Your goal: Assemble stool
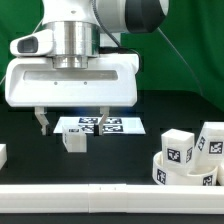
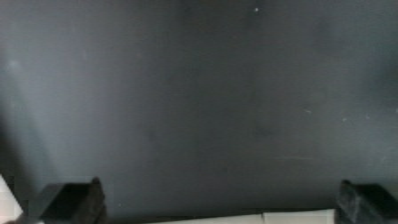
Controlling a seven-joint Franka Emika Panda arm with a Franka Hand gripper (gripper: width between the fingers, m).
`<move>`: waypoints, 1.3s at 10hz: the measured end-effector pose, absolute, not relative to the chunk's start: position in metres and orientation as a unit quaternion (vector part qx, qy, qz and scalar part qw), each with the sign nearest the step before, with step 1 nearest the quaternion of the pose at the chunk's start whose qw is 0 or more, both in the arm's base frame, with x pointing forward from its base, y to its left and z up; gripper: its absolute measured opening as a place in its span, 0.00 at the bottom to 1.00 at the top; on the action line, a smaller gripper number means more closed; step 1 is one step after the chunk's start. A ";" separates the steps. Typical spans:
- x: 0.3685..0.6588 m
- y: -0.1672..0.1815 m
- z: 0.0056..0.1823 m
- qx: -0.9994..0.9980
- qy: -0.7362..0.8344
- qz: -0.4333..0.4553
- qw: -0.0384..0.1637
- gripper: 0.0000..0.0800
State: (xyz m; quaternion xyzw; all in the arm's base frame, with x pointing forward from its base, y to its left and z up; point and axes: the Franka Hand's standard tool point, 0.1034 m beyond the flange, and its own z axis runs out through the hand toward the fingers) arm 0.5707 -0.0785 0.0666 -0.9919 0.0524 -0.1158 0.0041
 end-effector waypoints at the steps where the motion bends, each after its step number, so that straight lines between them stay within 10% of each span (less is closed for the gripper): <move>1: 0.571 -0.078 0.066 -0.992 0.052 -0.115 0.004 0.81; 8: 0.524 -0.095 0.038 -0.991 0.060 -0.116 -0.021 0.81; 13: 0.517 -0.082 0.039 -0.997 0.043 0.049 0.033 0.81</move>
Offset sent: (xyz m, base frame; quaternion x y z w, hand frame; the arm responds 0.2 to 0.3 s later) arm -0.0516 -0.0163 -0.0325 0.0370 0.0497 0.0447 0.9971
